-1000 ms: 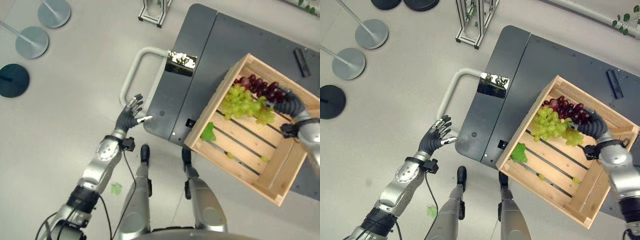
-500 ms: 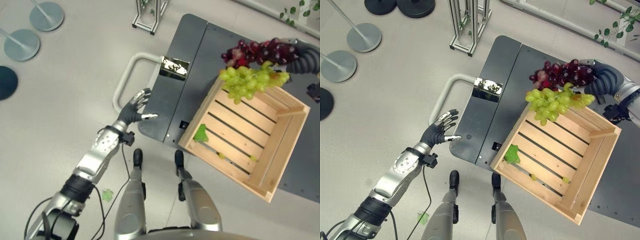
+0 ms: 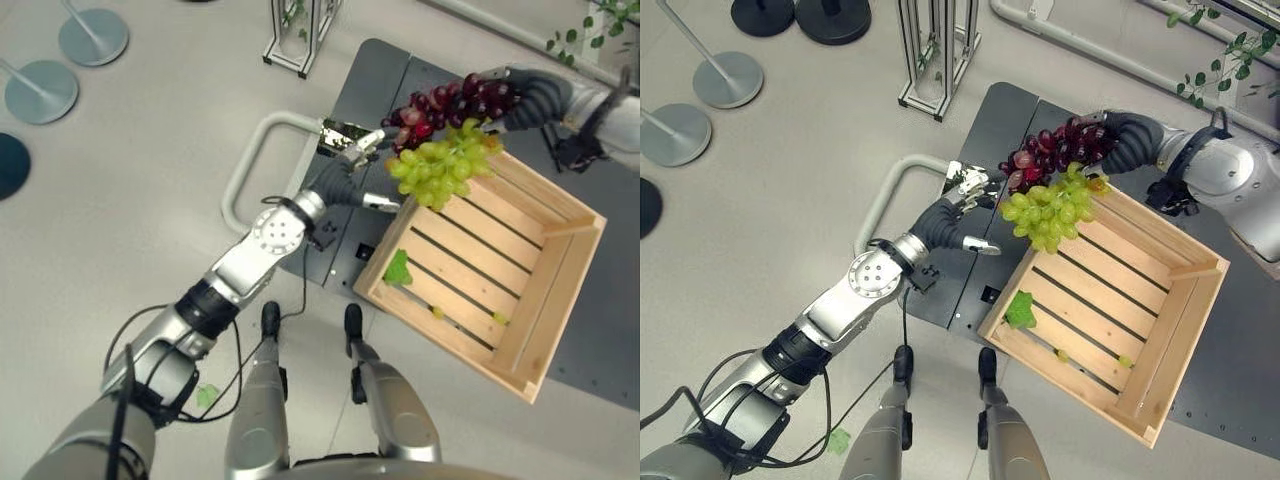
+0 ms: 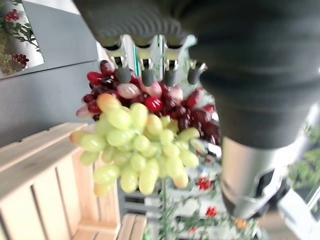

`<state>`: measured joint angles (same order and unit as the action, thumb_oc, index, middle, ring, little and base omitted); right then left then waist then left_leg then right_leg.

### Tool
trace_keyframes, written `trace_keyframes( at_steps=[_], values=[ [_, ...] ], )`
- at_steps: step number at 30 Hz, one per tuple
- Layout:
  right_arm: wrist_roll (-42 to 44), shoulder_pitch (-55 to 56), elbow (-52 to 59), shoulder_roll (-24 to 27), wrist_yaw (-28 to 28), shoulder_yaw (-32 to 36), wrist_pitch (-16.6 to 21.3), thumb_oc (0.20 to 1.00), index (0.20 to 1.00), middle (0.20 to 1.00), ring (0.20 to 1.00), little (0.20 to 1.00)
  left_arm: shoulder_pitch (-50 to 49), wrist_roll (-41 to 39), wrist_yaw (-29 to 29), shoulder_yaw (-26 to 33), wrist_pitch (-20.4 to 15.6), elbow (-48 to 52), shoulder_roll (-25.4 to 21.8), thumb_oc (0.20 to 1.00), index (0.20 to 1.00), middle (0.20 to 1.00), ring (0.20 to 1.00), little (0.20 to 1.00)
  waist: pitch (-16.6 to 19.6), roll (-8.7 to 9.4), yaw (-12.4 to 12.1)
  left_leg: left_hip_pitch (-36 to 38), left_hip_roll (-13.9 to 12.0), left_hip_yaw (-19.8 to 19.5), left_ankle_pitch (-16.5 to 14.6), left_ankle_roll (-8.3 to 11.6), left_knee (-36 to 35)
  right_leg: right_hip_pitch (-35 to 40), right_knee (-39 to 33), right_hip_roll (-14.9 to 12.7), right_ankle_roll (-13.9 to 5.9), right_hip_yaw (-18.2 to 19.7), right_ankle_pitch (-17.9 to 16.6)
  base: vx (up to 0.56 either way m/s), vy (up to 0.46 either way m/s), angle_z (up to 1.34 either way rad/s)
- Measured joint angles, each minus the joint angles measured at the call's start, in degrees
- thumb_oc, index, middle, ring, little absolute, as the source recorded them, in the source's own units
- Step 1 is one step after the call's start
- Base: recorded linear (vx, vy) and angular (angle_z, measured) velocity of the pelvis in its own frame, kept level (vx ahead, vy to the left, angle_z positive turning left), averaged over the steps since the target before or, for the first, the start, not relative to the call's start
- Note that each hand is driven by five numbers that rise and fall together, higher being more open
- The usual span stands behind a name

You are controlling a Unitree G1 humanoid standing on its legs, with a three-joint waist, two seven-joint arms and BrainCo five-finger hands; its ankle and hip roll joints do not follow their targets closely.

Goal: Pick up the fruits from the basket on one side to the basket on the other side

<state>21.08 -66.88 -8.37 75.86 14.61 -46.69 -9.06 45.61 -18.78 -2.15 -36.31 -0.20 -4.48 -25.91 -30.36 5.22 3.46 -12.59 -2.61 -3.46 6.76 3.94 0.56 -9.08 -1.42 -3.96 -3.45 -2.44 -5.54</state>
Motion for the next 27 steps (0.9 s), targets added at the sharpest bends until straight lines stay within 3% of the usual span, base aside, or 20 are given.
trace_keyframes(
  at_steps=[8, 15, 26, 27],
  values=[
    [-8.6, 2.4, -2.5, -2.0, 1.6, -0.6, -1.0, 0.200, 0.200, 0.200, 0.200, 0.200, -2.9, 0.0, -0.7, -0.6, 0.2, 0.0, -1.2, 1.000, 1.000, 1.000, 1.000, 1.000, 0.1, -0.01, -1.2, 0.0, 0.0, -0.2, 0.1, -0.06, 0.3, 0.1, 0.1, 0.0, 0.18, -0.1, -0.2, 0.00, 0.000, 0.00],
    [-12.0, 14.2, -2.0, -3.2, 2.2, 11.0, -1.3, 0.200, 0.200, 0.200, 0.200, 0.200, -9.3, 0.0, -0.9, 4.2, 1.0, 0.8, -4.0, 1.000, 1.000, 1.000, 1.000, 1.000, 0.1, -0.02, -1.3, -0.1, 0.2, -0.7, 0.1, -0.15, 0.3, 0.3, 0.0, -0.2, 0.16, -0.7, -0.2, 0.00, -0.006, 0.03],
    [-12.6, 23.7, 1.8, -3.1, 2.3, 23.5, -1.3, 0.200, 0.200, 0.200, 0.200, 0.200, -6.8, 0.1, -1.3, 4.1, 1.1, 1.2, -2.6, 1.000, 1.000, 1.000, 1.000, 1.000, 0.3, -0.38, -1.0, -0.2, 0.3, -1.1, 0.2, -0.19, 0.5, 0.4, 0.0, -0.3, 0.16, -1.0, -0.2, 0.00, -0.001, 0.01],
    [-12.6, 25.7, 2.9, -2.9, 2.3, 26.1, -1.3, 0.200, 0.200, 0.200, 0.200, 0.200, -6.3, 0.1, -1.3, 4.0, 1.1, 1.2, -2.1, 1.000, 1.000, 1.000, 1.000, 1.000, 0.3, -0.51, 0.0, -0.1, 0.4, -0.9, 0.2, -0.19, 0.5, 0.4, 0.1, -0.4, 0.14, -1.0, -0.1, 0.00, 0.000, 0.00]
  ],
)
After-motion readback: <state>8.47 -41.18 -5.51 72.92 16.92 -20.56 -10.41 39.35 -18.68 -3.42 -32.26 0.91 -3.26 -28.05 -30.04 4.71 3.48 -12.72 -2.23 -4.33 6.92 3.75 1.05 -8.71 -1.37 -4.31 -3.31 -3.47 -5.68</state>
